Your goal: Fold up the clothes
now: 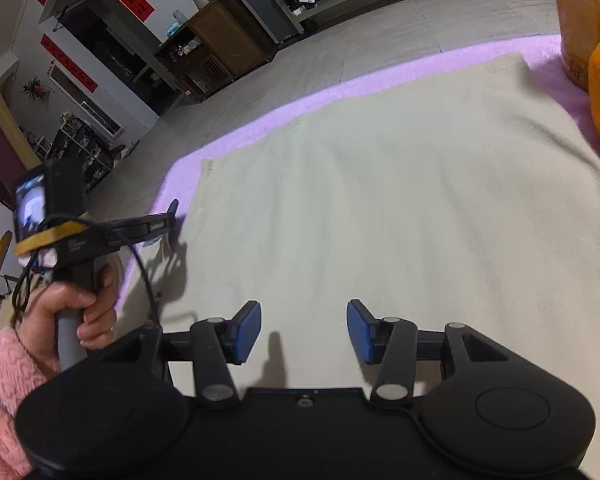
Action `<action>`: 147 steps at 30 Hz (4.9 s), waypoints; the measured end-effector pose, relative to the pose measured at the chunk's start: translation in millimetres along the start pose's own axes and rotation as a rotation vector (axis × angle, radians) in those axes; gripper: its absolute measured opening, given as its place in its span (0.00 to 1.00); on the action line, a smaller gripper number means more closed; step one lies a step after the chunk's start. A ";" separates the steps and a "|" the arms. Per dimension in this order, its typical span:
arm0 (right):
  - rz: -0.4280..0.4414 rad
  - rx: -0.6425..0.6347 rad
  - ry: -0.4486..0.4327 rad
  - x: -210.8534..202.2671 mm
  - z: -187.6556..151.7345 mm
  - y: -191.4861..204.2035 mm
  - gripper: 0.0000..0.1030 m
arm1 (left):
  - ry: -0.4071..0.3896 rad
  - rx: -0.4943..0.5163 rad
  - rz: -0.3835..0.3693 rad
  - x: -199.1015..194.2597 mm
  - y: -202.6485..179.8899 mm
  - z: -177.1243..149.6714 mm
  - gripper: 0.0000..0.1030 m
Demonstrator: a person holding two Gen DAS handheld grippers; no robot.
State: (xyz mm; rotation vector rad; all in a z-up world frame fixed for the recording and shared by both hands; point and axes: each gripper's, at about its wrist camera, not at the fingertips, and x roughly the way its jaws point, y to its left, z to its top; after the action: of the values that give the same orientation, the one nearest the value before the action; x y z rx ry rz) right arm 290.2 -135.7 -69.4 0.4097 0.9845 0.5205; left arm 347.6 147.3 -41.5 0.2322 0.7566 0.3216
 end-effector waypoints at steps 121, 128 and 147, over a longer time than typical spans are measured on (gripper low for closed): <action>-0.117 0.389 -0.024 -210.1 -216.7 -80.8 0.19 | 0.257 -0.312 -0.192 -244.1 54.1 -264.3 0.17; -0.080 0.371 -0.140 -213.6 -208.5 -60.4 0.22 | 0.255 -0.298 -0.230 -244.2 43.4 -256.0 0.23; 0.023 0.358 -0.256 -167.9 -78.6 -79.0 0.30 | 0.208 -0.251 -0.310 -177.0 23.5 -172.4 0.17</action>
State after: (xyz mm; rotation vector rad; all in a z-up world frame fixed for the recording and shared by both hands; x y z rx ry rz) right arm 164.8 -290.3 -38.3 0.7892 0.8240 0.3009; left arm 100.9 119.8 -43.6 -0.1581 0.9346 0.1442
